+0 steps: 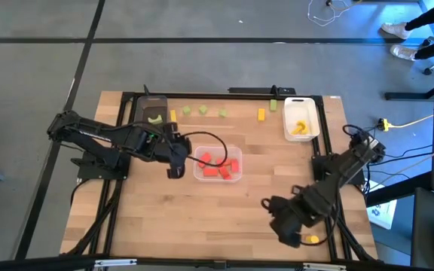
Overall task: Sort & place blocks by color
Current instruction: Put the yellow block into the white bin
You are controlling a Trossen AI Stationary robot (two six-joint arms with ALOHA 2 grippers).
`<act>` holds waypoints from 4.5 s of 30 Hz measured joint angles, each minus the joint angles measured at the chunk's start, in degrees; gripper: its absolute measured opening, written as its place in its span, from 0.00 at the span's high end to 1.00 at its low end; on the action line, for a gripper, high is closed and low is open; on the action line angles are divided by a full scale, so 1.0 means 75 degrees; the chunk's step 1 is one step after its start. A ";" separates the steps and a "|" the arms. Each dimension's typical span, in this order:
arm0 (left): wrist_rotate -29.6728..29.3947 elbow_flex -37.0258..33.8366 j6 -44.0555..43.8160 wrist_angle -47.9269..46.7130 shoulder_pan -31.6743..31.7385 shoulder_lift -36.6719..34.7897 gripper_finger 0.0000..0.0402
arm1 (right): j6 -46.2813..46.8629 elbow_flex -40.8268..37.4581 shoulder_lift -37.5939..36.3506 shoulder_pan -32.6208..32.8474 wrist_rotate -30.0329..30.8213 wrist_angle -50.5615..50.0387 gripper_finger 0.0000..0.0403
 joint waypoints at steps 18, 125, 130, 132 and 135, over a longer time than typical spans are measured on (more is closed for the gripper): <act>0.2423 0.0000 0.1478 0.1625 0.0034 0.0000 0.50 | 0.6219 -0.0786 0.0012 0.1876 -0.0916 -0.0002 0.73; 0.3821 -0.0003 0.1795 0.1628 0.0114 0.0000 0.50 | 0.6758 -0.4154 -0.0952 0.1859 -0.1072 0.3611 0.65; 0.3815 -0.0003 0.1795 0.1628 0.0117 0.0000 0.50 | 0.6700 -0.4262 -0.1026 0.1775 -0.1412 0.3198 0.65; 0.3815 -0.0003 0.1795 0.1628 0.0117 0.0000 0.50 | 0.6882 -0.4262 -0.1029 0.1768 -0.1644 0.3202 0.65; 0.3815 -0.0003 0.1795 0.1628 0.0117 0.0001 0.50 | 0.7132 -0.4262 -0.1029 0.1771 -0.1880 0.3448 0.65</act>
